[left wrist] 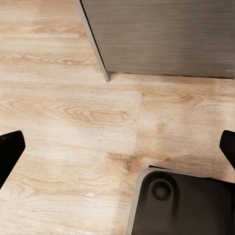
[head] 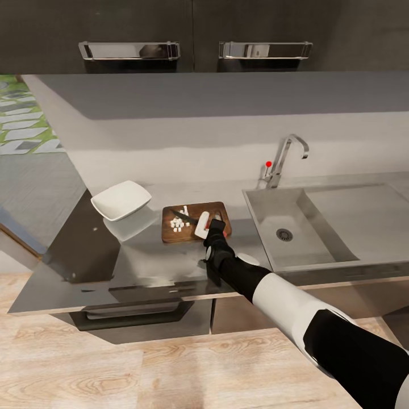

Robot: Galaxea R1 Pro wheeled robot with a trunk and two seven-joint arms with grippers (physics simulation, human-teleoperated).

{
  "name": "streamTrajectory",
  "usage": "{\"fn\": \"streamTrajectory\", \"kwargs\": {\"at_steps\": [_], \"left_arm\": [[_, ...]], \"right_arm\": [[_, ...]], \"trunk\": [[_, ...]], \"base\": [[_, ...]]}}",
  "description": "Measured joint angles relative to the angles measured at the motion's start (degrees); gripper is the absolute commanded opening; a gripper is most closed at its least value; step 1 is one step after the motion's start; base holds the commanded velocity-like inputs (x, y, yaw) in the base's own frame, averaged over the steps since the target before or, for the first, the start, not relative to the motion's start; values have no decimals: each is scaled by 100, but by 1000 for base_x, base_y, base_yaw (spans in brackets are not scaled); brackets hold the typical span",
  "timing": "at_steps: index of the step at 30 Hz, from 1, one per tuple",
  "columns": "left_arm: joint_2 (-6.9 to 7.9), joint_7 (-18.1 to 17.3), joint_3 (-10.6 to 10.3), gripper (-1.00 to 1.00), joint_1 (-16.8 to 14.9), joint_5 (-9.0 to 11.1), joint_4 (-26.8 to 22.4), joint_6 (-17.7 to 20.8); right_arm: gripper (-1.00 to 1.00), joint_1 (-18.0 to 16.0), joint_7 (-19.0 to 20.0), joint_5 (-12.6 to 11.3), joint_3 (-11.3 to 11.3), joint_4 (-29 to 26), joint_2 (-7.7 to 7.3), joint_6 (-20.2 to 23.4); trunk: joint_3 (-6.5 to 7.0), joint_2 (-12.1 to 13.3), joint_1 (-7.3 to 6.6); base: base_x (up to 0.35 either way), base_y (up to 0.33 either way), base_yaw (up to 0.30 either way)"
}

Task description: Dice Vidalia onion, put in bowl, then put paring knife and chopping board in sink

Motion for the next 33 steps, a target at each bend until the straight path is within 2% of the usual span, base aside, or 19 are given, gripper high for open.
{"fn": "streamTrajectory", "kwargs": {"at_steps": [10, 12, 14, 15, 17, 21, 22, 24, 27, 28, 30, 31, 33], "left_arm": [[0, 0, 0, 100, 0, 0, 0, 0], [0, 0, 0, 100, 0, 0, 0, 0], [0, 0, 0, 100, 0, 0, 0, 0], [0, 0, 0, 100, 0, 0, 0, 0], [0, 0, 0, 100, 0, 0, 0, 0], [0, 0, 1, 100, 1, -1, 13, 0], [0, 0, 1, 100, 0, -1, 14, 0], [0, 0, 1, 100, 0, -1, 21, 3], [0, 1, 1, 100, 0, -2, 31, 1], [0, 1, 1, 100, 1, -2, 31, -2], [0, 0, 2, 100, 1, -1, 42, 1], [0, 1, 2, 100, 0, -2, 45, 2], [-3, 0, 2, 100, 1, 0, 53, 7]], "right_arm": [[-100, 0, -22, 22, -4, -15, 0, -19], [-100, 0, -30, 35, -42, -69, 0, -37], [-100, -1, -33, 38, -178, -139, 0, -49], [-100, -1, -34, 39, -347, -194, 0, -53], [-100, -1, -20, 47, -951, -399, 0, -57], [-100, -3, 120, 54, -2601, -1022, 0, -36], [-100, -3, 171, 44, -2780, -1114, 0, -30], [-100, -4, 440, 59, -3304, -1479, 0, 10], [-100, -3, 845, 12, -3672, -1968, 0, 306], [-100, -3, 961, -10, -3767, -2091, -56, 468], [-100, -4, 1229, -109, -3996, -2219, -288, 700], [-100, -2, 1318, -164, -4061, -2236, -343, 741], [-100, -3, 1692, -291, -4324, -2270, -555, 838]], "trunk": [[0, 0, 0], [0, 0, 0], [0, 0, 0], [0, 0, 0], [0, -1, 0], [0, -1, 0], [0, -1, 0], [0, -1, 0], [0, -1, 0], [0, 0, 0], [0, 0, 0], [0, 0, 0], [0, 0, 0]], "base": [[0, 0, 0], [0, 0, 0], [0, 0, 0], [0, 0, 0], [0, 0, 0], [0, 0, 0], [0, 0, 0], [0, 0, 0], [0, 0, 0], [0, 0, 0], [0, 0, 0], [0, 0, 0], [0, 0, 0]]}}
